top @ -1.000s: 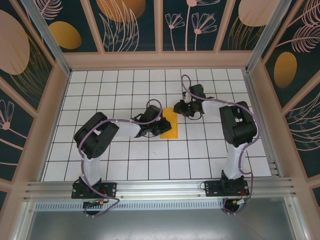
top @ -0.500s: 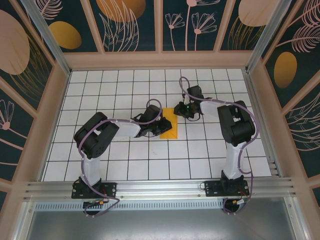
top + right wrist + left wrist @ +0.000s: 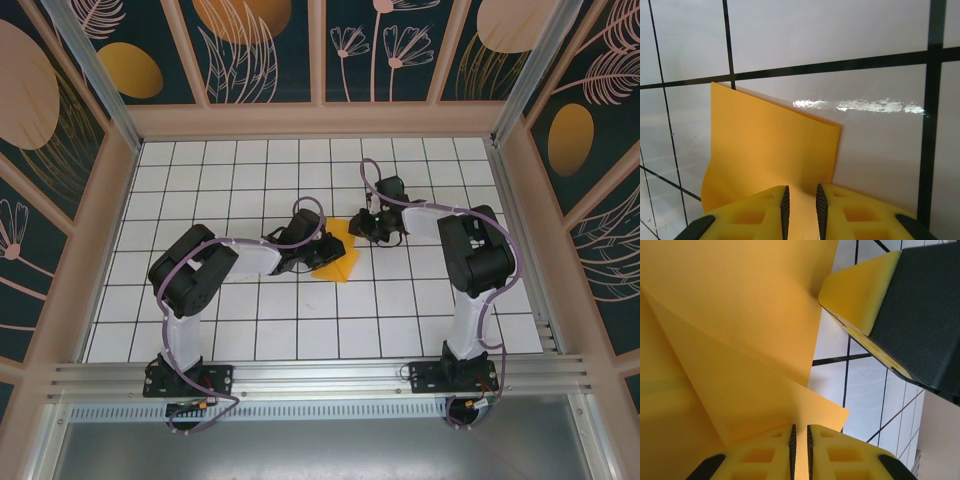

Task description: Fold a paper plane with a square sheet of paper (pick it up from the middle)

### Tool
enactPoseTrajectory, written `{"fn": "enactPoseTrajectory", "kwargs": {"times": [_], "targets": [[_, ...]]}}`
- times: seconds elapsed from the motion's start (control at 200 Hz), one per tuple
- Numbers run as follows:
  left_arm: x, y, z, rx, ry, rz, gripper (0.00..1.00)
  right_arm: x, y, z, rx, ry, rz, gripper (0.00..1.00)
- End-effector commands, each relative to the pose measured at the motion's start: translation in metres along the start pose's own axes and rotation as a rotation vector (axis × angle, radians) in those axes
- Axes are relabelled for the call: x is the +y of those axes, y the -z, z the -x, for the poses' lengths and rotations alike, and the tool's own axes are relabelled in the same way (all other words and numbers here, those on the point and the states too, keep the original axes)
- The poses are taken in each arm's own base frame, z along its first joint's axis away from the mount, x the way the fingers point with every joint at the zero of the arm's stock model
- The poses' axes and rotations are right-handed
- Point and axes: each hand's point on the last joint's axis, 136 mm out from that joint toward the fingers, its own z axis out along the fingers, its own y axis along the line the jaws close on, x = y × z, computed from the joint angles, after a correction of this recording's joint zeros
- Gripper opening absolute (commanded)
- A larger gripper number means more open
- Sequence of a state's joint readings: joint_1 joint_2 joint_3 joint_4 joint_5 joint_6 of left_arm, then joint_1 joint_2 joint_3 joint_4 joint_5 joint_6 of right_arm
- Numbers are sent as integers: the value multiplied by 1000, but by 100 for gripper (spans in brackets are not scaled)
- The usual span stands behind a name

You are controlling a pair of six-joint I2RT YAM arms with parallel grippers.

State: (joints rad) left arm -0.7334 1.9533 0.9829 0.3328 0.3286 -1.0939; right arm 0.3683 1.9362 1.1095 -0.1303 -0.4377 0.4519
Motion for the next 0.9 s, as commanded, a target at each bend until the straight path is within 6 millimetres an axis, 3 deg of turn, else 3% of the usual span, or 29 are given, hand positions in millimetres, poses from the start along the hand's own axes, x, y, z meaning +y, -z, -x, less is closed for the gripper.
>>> {"fn": "enactPoseTrajectory", "kwargs": {"times": [0.0, 0.54, 0.731, 0.896], "targets": [[6, 3, 4, -35, 20, 37, 16, -10, -1, -18, 48, -32, -38, 23], [23, 9, 9, -103, 81, 91, 16, -12, -2, -24, 60, -29, -34, 23], [19, 8, 9, -96, 82, 69, 17, 11, 9, -11, 40, 22, 34, 23], [22, 9, 7, -94, 84, 76, 16, 43, 37, -2, 6, 69, 130, 25]]}}
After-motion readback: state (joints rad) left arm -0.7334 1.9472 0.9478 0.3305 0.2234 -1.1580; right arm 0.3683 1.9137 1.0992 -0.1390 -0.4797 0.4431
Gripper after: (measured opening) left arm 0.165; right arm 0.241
